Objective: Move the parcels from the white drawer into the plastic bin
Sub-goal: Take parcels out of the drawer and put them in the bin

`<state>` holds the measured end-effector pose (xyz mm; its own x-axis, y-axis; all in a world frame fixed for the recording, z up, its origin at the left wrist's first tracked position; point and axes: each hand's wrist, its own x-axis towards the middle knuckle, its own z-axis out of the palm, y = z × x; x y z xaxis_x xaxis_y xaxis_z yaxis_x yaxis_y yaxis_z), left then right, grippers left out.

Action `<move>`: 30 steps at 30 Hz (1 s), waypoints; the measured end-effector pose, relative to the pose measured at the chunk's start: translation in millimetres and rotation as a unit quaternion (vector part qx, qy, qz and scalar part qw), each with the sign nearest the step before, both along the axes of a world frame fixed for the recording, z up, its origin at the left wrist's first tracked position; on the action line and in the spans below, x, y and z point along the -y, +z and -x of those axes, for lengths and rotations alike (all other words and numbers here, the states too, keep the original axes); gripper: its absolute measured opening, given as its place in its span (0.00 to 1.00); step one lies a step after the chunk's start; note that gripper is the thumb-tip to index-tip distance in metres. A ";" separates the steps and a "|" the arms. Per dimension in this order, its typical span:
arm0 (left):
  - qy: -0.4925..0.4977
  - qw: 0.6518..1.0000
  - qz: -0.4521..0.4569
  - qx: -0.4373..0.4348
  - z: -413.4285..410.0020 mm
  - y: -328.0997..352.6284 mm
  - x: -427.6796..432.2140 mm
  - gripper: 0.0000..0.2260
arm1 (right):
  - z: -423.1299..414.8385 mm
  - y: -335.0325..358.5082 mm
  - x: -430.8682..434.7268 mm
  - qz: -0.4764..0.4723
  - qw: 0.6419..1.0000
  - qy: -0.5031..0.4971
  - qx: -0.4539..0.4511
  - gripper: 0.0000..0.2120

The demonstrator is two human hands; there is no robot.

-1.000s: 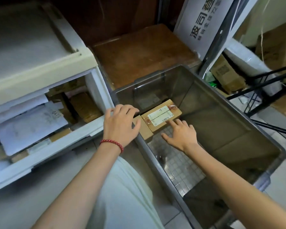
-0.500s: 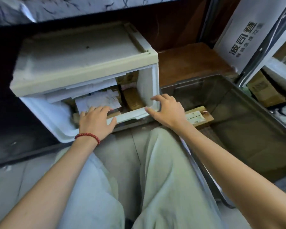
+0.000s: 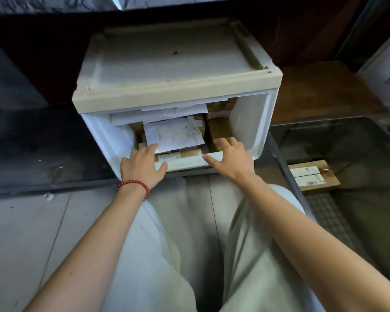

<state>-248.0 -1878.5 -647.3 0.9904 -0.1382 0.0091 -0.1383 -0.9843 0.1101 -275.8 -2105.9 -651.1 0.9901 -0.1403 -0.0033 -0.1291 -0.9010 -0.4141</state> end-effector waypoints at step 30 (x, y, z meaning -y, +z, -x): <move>0.006 0.957 0.284 0.058 -40.3 -29.3 -22.1 0.14 | -66.6 -41.5 3.3 -0.242 0.970 -0.007 -0.034 0.24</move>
<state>-207.7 -1856.5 -676.6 0.9795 -0.0663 0.1900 -0.1710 -0.7720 0.6122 -209.1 -2109.1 -692.7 0.9832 -0.1194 -0.1382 -0.1824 -0.6018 -0.7775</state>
